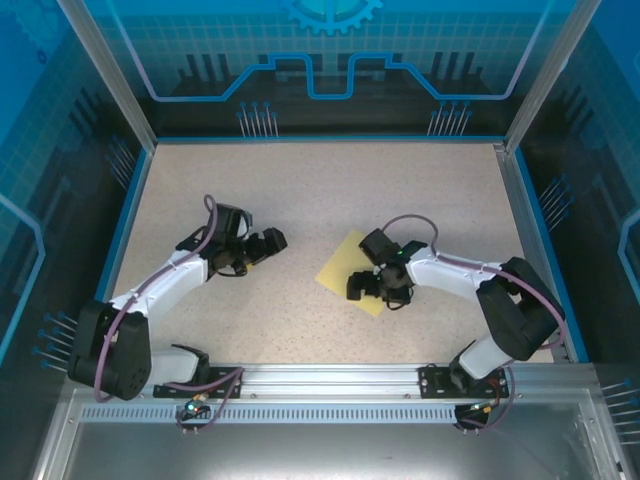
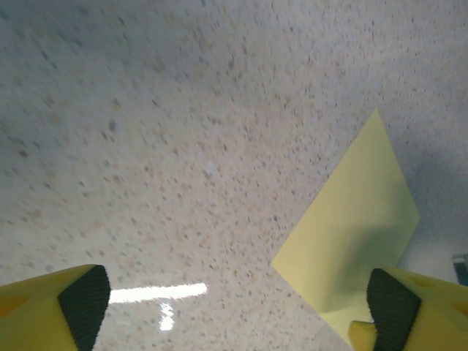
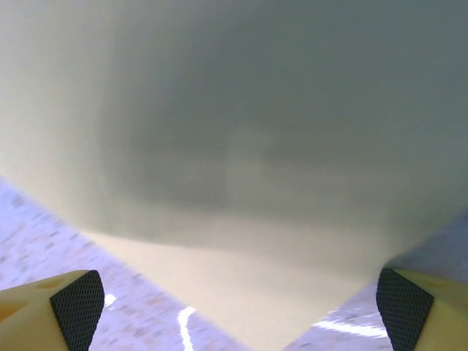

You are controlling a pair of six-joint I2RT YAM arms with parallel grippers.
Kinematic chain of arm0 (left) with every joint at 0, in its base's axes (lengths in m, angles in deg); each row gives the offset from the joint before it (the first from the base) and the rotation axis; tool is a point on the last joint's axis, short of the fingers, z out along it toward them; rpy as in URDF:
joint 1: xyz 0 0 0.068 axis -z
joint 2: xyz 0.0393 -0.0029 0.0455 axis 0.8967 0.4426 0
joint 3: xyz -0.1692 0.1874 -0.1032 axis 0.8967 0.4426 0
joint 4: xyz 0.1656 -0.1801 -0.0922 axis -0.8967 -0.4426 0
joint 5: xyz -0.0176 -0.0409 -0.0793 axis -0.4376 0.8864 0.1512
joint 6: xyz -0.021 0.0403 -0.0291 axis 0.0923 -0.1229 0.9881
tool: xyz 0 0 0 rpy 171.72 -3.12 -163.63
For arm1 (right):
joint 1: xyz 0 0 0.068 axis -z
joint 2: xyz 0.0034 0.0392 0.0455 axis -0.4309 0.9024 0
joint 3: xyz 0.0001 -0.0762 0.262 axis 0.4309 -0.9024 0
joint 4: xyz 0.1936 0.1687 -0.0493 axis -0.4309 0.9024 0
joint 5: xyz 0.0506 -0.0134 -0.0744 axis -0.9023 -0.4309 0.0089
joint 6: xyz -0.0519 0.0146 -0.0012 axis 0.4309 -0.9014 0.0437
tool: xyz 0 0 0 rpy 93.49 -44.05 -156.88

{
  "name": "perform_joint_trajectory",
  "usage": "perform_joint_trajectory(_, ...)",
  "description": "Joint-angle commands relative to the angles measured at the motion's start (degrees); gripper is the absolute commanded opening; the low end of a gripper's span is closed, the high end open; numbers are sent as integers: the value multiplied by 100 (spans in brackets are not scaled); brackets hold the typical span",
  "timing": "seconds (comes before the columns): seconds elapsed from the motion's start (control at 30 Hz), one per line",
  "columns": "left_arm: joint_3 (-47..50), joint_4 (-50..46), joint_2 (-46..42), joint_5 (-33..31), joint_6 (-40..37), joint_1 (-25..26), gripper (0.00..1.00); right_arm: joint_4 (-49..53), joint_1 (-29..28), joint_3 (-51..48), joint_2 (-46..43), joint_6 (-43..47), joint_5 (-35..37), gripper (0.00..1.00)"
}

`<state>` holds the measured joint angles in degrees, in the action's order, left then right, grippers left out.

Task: Fold a paper plane with a square sheet of paper (pick it up from the middle)
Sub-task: Move the square sheet of paper to the center of the table.

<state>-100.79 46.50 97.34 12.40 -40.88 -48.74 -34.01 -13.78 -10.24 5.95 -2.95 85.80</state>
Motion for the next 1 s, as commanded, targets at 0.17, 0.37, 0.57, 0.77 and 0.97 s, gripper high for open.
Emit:
perform_joint_trajectory(0.17,244,578,27,167,783,530,86,145,-171,250,-438,-399,314,99)
perform_joint_trajectory(0.37,232,574,51,66,816,532,86,-98,-196,224,-57,-273,70,100)
perform_joint_trajectory(0.57,192,497,152,0,791,532,86,44,-383,246,416,-568,118,99)
perform_joint_trajectory(0.77,201,391,144,-167,789,531,87,-595,-873,413,744,-1058,-412,99)
perform_joint_trajectory(0.97,241,245,22,-385,841,514,88,-1027,-966,1159,1479,-1158,-479,99)
